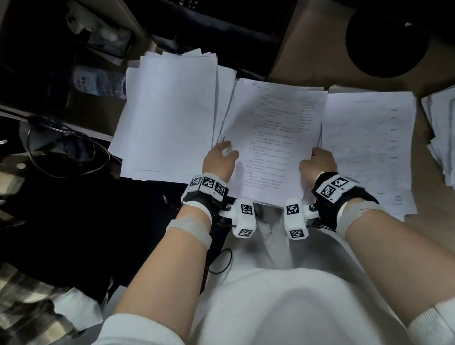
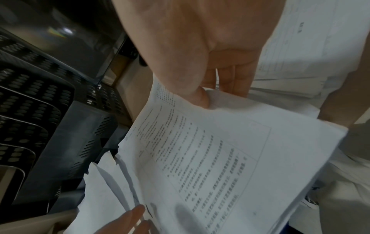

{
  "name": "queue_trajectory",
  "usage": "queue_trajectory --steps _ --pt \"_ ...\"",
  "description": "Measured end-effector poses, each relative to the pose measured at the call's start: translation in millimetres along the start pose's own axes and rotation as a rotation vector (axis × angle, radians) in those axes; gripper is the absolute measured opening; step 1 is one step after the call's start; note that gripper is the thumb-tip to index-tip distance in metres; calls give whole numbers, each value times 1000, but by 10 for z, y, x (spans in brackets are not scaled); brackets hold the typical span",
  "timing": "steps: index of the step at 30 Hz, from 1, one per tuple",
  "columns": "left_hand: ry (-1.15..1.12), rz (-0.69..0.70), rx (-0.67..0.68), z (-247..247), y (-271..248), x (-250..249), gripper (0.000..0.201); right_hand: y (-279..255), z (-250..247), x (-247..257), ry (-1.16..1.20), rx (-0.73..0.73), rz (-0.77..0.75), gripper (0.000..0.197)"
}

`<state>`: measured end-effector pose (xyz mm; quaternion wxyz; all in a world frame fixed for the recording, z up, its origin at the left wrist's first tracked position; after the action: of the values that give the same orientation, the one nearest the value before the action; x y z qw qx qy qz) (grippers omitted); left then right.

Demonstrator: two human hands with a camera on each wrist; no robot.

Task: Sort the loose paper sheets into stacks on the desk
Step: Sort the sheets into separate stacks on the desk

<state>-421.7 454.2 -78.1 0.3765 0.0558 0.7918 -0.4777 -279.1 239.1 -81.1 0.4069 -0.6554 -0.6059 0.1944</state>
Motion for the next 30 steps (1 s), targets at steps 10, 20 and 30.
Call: queue_trajectory --steps 10,20,30 --pt "-136 -74 -26 86 -64 47 75 -32 27 -13 63 -47 50 66" --pt "-131 -97 -15 333 -35 -99 96 189 28 -132 182 4 85 82" --pt "110 -44 -11 294 20 -160 90 354 21 -300 227 1 186 79"
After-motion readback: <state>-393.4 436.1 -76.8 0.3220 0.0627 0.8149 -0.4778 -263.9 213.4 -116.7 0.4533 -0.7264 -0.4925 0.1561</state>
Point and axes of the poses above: each hand's wrist, its own y-axis towards the middle knuckle, its own z-axis out of the palm, x = y × z, the point moved 7 cm from there along y, towards the middle knuckle, and after that the axes turned 11 degrees about -y, right-handed, at the moved point
